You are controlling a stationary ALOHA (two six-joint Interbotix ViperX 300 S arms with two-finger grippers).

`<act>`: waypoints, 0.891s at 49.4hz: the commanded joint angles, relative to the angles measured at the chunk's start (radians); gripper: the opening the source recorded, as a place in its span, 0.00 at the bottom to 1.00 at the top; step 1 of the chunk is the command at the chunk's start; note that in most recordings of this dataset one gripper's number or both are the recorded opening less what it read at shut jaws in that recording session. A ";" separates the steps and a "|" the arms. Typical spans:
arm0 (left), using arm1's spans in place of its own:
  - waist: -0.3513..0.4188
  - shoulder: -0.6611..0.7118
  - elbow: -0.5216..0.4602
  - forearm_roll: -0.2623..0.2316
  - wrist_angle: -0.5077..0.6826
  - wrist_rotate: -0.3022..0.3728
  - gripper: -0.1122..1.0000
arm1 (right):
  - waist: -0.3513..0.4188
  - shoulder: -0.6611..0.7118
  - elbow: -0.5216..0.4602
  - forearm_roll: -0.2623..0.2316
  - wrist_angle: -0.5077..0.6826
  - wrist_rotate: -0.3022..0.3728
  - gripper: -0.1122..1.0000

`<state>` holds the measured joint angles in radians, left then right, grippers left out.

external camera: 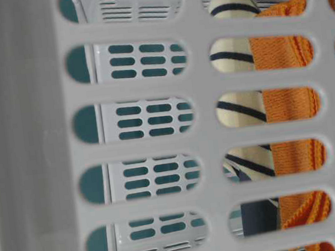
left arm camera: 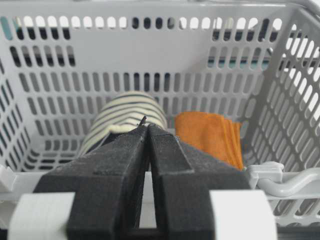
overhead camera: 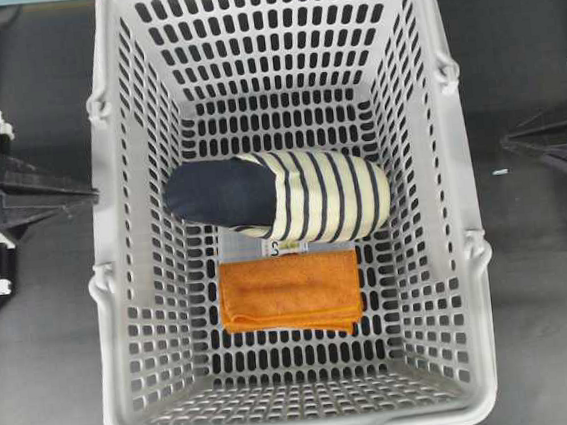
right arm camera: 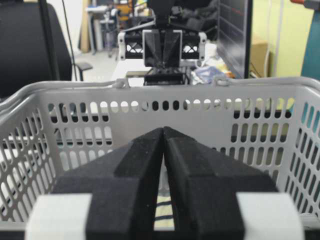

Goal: Pick up the orange cloth from the shopping basket with the left arm.
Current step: 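Move the left gripper over the basket toward the orange cloth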

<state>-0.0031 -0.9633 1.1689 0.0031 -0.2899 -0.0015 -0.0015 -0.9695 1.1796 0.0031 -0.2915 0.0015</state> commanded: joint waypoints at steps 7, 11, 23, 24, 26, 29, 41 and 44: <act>-0.002 0.049 -0.143 0.041 0.161 -0.054 0.10 | 0.005 0.017 -0.006 0.015 -0.003 0.012 0.10; -0.002 0.077 -0.218 0.040 0.261 -0.060 0.10 | 0.005 0.015 -0.006 0.015 -0.003 0.011 0.10; -0.029 0.267 -0.489 0.041 0.580 -0.058 0.10 | 0.003 0.015 -0.006 0.015 -0.002 0.009 0.10; -0.035 0.288 -0.512 0.041 0.606 -0.058 0.10 | 0.003 0.015 -0.006 0.015 -0.002 0.009 0.10; -0.044 0.336 -0.558 0.041 0.660 -0.057 0.10 | 0.003 0.015 -0.006 0.015 -0.002 0.009 0.10; -0.066 0.405 -0.623 0.041 0.741 -0.055 0.10 | 0.002 0.015 -0.005 0.015 -0.002 0.009 0.10; -0.114 0.676 -0.884 0.041 1.019 -0.054 0.10 | 0.002 0.015 -0.003 0.017 0.002 0.011 0.10; -0.115 0.733 -0.943 0.041 1.071 -0.052 0.10 | 0.002 0.015 -0.003 0.017 0.006 0.011 0.10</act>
<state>-0.1150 -0.2915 0.3283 0.0414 0.7179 -0.0537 0.0000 -0.9618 1.1842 0.0153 -0.2853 0.0123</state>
